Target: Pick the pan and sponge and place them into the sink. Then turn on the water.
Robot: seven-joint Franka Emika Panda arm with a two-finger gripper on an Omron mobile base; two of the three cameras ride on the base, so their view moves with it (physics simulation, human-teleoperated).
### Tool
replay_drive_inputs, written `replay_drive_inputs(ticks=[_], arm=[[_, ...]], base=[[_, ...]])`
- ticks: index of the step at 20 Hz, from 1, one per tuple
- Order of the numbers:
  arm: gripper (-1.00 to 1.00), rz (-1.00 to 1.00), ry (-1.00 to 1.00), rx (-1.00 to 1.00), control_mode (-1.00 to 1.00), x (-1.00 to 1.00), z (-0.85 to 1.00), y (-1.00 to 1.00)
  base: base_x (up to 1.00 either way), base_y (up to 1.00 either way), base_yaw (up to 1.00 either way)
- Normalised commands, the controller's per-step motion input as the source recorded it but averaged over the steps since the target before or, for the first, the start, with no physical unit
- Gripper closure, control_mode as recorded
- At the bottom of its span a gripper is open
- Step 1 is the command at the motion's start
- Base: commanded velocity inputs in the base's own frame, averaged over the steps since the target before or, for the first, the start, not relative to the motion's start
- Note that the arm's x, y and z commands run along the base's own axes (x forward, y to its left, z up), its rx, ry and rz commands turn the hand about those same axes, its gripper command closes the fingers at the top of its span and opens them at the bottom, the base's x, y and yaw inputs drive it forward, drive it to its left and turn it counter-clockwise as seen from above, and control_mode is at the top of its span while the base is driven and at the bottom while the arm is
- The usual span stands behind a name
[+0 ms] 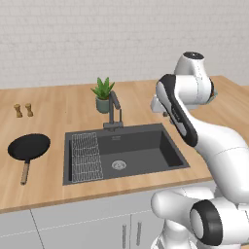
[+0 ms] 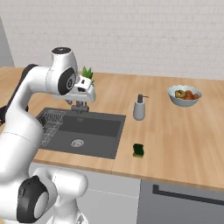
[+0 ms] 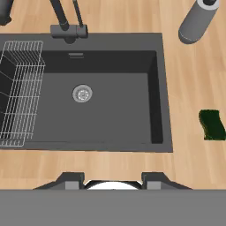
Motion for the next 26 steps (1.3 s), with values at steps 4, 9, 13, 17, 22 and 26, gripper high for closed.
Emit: replay_drive_inputs(ticks=[4, 9, 13, 17, 22, 26], arm=[[-1.00, 0.00, -0.01, -0.01, -1.00, -0.02, 0.00, 0.16], [-1.00, 0.00, -0.07, -0.02, -1.00, -0.20, 0.00, 0.42], [-1.00, 0.00, -0.03, 0.00, -1.00, -0.24, -0.01, 0.59], [-1.00, 0.00, -0.01, 0.00, -1.00, -0.19, -0.09, 0.64], [-1.00, 0.00, 0.00, 0.00, -1.00, -0.04, -0.17, 0.65], [-1.00, 0.00, 0.00, 0.00, -1.00, 0.00, -0.23, 0.61]], base=[[0.00, 0.00, 0.00], [0.00, 0.00, 0.00], [0.00, 0.00, 0.00], [0.00, 0.00, 0.00], [0.00, 0.00, 0.00], [0.00, 0.00, 0.00]])
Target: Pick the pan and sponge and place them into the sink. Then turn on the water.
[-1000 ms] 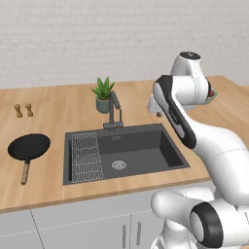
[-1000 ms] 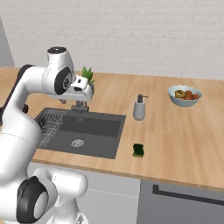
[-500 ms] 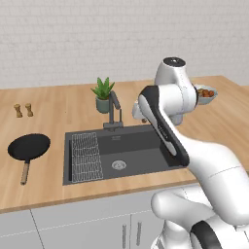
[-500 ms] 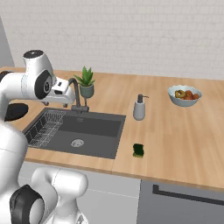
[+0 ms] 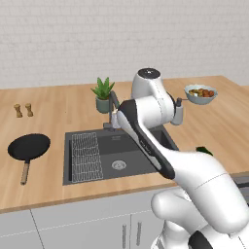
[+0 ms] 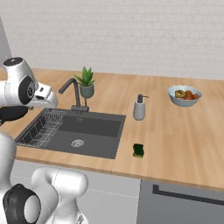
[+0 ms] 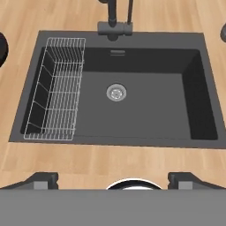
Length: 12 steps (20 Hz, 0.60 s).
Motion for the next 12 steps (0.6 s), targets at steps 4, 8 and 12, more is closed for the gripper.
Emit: replay_drive_inputs(ticks=[4, 8, 12], arm=[[-1.00, 0.00, 0.03, 0.00, -1.00, 0.00, -0.30, 0.61], [-1.00, 0.00, 0.04, 0.00, -1.00, 0.00, -0.34, 0.64], [-1.00, 0.00, 0.07, 0.00, -1.00, 0.00, -0.34, 0.66]], base=[[0.00, 0.00, 0.00], [0.00, 0.00, 0.00], [0.00, 0.00, 0.00]])
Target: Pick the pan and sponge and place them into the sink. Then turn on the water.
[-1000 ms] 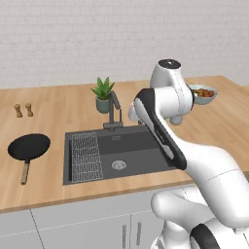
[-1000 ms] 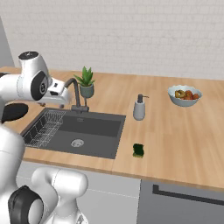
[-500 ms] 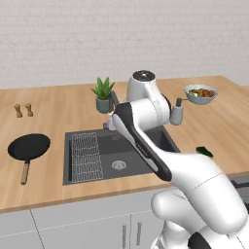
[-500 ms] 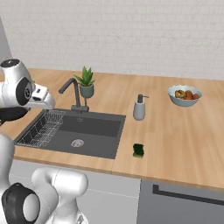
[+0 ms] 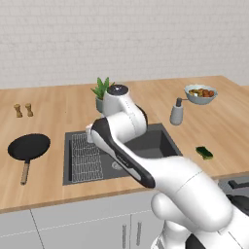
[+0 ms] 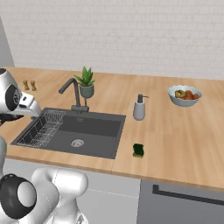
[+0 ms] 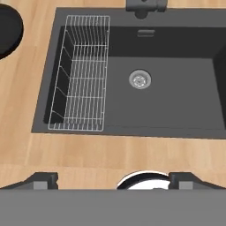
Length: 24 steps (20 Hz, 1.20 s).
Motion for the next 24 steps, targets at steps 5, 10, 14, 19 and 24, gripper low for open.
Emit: replay_drive_inputs(ticks=[5, 10, 14, 19, 24], arm=[[-1.00, 0.00, 0.09, 0.00, -1.00, 0.00, -0.32, 0.67], [-1.00, 0.00, 0.09, 0.00, -1.00, 0.07, -0.30, 0.68], [-1.00, 0.00, 0.04, 0.00, -1.00, 0.19, -0.23, 0.71], [-1.00, 0.00, 0.00, 0.00, -1.00, 0.26, -0.23, 0.69], [-1.00, 0.00, 0.00, 0.00, -1.00, 0.33, -0.32, 0.68]], base=[[0.00, 0.00, 0.00], [0.00, 0.00, 0.00], [0.00, 0.00, 0.00], [0.00, 0.00, 0.00], [0.00, 0.00, 0.00]])
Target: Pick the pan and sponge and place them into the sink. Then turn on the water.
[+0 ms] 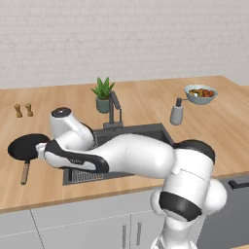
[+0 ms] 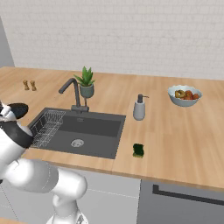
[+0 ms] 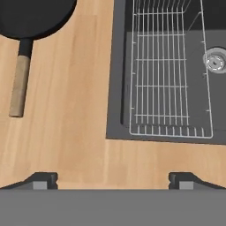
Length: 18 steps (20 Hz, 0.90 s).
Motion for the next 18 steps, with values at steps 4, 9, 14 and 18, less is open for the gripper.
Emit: replay_drive_inputs(ticks=[4, 9, 14, 18], arm=[[-1.00, 0.00, 0.00, 0.00, -1.00, 0.31, -0.33, 0.71], [-1.00, 0.00, 0.00, 0.00, -1.00, 0.27, -0.23, 0.67], [-1.00, 0.00, 0.02, 0.00, -1.00, 0.26, -0.06, 0.59], [-1.00, 0.00, 0.08, -0.01, -1.00, 0.22, 0.00, 0.52]], base=[[0.00, 0.00, 0.00], [0.00, 0.00, 0.00], [0.00, 0.00, 0.00], [0.00, 0.00, 0.00]])
